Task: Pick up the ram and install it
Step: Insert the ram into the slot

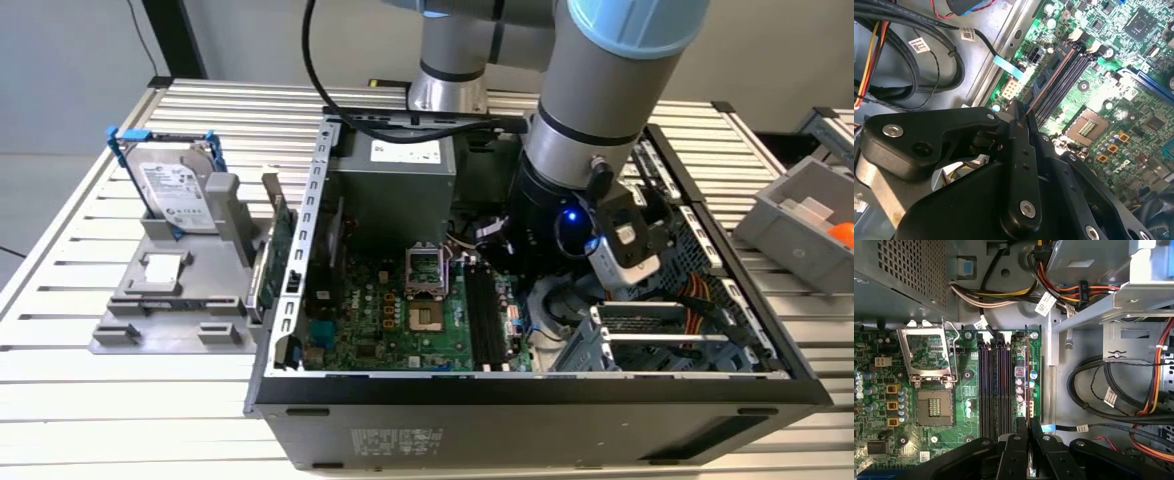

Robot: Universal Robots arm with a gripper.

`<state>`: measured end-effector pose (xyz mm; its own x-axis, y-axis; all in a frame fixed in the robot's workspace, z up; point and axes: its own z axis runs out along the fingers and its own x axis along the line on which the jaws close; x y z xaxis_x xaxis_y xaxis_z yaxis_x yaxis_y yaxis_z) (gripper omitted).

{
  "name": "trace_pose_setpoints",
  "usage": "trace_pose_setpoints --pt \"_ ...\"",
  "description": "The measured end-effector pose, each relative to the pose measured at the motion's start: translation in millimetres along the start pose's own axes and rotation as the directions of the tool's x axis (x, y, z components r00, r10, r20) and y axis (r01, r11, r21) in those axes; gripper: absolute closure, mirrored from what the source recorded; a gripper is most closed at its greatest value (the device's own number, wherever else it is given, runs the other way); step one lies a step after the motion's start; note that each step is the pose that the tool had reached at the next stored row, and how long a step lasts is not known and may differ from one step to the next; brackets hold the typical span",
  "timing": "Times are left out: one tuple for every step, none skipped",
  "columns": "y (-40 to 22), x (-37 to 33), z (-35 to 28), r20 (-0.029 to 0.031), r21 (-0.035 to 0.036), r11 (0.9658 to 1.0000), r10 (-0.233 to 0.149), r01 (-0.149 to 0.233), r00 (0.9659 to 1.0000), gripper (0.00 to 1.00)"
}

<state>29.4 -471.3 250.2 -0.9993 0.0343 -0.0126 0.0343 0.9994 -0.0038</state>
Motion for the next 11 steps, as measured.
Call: trace_pose_setpoints --pt "0.0 0.0 0.2 0.0000 -0.0003 1.0000 0.000 0.000 1.0000 1.00" --pt "0.0 0.0 0.3 0.0001 -0.0003 1.0000 0.000 0.000 1.0000 1.00" --pt "0.1 0.0 0.7 0.0002 -0.0006 1.0000 0.000 0.000 1.0000 1.00" --pt "0.1 0.0 1.2 0.0002 -0.0007 1.0000 0.000 0.000 1.0000 1.00" --pt "0.1 0.0 1.6 0.0002 -0.0005 1.0000 0.000 0.000 1.0000 1.00" --pt "0.0 0.3 2.1 0.0001 -0.0003 1.0000 0.000 0.000 1.0000 1.00" --pt "0.0 1.0 2.7 0.0001 -0.0004 1.0000 0.000 0.000 1.0000 1.00" --pt "0.0 1.7 3.4 0.0001 -0.0003 1.0000 0.000 0.000 1.0000 1.00" --pt "0.0 2.4 4.3 0.0001 -0.0003 1.0000 0.000 0.000 1.0000 1.00" --pt "0.0 2.9 5.3 0.0001 -0.0003 1.0000 0.000 0.000 1.0000 1.00" --pt "-0.1 3.2 6.2 0.0001 -0.0002 1.0000 0.000 0.000 1.0000 1.00"
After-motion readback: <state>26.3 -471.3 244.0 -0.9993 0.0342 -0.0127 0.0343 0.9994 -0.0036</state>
